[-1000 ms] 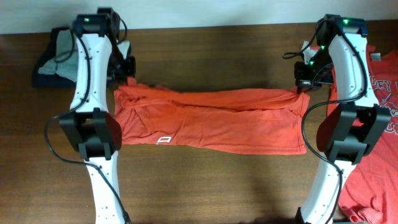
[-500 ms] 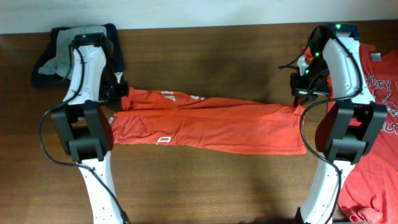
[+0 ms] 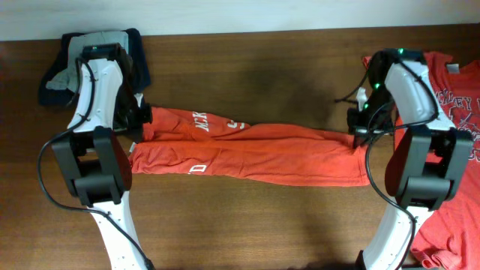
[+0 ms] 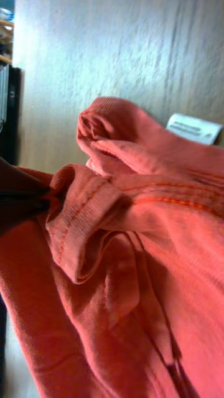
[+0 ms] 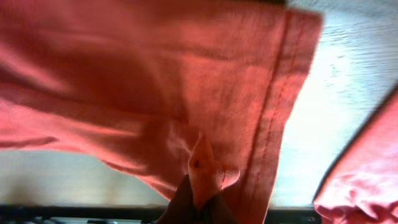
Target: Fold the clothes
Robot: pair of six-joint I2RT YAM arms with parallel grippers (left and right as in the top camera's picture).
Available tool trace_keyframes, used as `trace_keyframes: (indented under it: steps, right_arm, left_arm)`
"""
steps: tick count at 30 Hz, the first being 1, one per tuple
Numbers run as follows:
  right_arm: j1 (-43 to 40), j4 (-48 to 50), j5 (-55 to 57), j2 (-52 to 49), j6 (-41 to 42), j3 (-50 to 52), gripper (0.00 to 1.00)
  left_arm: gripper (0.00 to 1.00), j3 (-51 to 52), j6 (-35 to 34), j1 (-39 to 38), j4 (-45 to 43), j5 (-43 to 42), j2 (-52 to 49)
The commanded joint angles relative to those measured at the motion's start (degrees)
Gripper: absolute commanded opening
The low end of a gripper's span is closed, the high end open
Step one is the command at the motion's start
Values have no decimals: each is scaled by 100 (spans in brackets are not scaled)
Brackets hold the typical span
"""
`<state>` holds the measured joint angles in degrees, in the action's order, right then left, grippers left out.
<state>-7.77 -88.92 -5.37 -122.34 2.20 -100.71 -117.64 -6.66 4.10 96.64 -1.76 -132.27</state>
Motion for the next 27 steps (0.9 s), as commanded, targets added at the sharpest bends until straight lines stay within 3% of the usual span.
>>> trace_keyframes:
  steps: [1, 11, 27]
  right_arm:
    - [63, 212, 136, 125, 188, 496, 4]
    - [52, 125, 916, 122, 758, 754, 4]
    - [52, 538, 894, 114, 758, 1528, 4]
  left_arm:
    - [1, 278, -109, 2, 9, -22, 52]
    - [1, 942, -931, 9, 4, 1189, 50]
    - [1, 984, -986, 9, -170, 1213, 50]
